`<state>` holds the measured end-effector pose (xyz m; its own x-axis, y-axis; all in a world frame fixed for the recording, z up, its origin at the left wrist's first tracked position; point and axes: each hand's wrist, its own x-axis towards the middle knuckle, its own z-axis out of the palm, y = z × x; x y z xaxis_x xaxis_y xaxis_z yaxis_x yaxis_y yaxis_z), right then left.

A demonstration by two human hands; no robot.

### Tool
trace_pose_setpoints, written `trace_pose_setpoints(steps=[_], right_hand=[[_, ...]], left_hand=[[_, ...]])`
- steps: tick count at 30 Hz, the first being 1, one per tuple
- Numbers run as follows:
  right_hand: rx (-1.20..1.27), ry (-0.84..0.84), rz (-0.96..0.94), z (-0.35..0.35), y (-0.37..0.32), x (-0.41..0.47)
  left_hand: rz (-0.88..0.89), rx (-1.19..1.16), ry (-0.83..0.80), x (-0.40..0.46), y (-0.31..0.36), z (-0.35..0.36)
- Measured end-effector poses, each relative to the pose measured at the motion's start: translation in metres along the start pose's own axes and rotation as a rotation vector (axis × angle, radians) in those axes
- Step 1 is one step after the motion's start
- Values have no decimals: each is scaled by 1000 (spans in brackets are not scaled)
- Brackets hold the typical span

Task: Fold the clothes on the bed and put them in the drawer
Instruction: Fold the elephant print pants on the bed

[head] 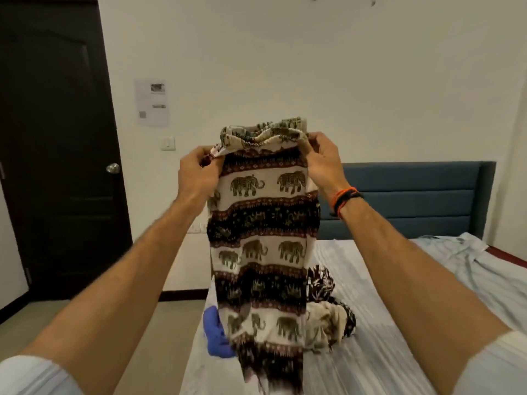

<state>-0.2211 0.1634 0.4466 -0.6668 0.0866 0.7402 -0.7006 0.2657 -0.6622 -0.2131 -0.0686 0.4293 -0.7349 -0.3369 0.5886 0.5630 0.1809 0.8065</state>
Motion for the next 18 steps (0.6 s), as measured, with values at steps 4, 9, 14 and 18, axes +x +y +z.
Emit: trace_pose_setpoints(steps=[4,9,14,18], right_hand=[[157,-23,16,-18,-14,-53],[235,-88,257,-43,-12,-178],[201,-177,452,-64,-13,-296],[103,-248,563,-71,3,-368]], left_hand=[[-21,-118,-23,-60,15,-11],[-162,-64,-96,-183,-9,-47],[-280,65,-147,-286,-44,-83],[-369,139,-168,-359,-70,-102]])
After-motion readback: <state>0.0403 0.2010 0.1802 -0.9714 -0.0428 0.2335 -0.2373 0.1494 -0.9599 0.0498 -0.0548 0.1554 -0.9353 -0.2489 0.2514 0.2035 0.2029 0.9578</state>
